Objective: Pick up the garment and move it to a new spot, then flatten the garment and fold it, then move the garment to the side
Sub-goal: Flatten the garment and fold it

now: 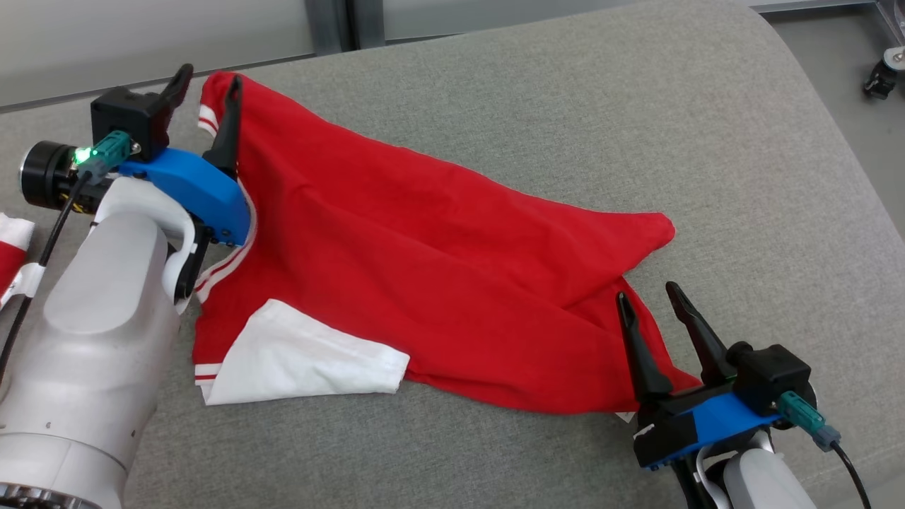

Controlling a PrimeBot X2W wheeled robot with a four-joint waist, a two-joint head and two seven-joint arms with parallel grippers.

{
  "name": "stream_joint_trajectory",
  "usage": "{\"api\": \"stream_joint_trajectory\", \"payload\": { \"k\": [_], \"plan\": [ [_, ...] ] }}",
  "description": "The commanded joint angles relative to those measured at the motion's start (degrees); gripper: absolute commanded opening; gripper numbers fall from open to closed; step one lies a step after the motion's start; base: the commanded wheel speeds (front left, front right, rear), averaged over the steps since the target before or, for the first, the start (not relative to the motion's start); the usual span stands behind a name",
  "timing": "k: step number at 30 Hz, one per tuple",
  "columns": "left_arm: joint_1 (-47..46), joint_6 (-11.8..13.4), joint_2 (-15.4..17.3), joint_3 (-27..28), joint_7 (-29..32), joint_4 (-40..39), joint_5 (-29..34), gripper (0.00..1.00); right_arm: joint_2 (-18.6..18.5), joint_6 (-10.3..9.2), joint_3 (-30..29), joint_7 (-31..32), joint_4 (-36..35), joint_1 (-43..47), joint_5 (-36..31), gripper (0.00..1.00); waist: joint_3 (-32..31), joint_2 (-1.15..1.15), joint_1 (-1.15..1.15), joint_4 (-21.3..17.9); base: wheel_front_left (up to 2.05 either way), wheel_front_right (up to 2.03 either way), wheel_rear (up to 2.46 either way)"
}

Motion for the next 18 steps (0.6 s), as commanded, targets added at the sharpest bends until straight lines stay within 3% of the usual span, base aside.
{"api": "stream_joint_trajectory", "payload": {
  "k": [1,5,18],
  "plan": [
    [-0.54,-0.06,0.31,0.02,-0.18,0.32,-0.19,1.00,-0.12,0.01,-0.10,-0.21,0.02,-0.63,0.11,1.00,-0.08,-0.01,-0.01,0.13,0.00,0.00,0.00],
    [1.47,-0.09,0.20,-0.04,-0.50,-0.50,-0.75,1.00,-0.12,0.01,-0.40,-0.21,0.33,0.29,-0.07,1.00,-1.12,-0.01,-0.01,1.38,0.00,0.00,0.00],
    [18.99,0.17,-0.46,2.75,-0.49,-16.53,0.62,1.00,-0.13,0.01,-1.90,-0.20,0.41,2.14,-1.29,1.00,-5.04,-0.01,-0.01,6.47,0.00,0.00,0.00]
  ]
}}
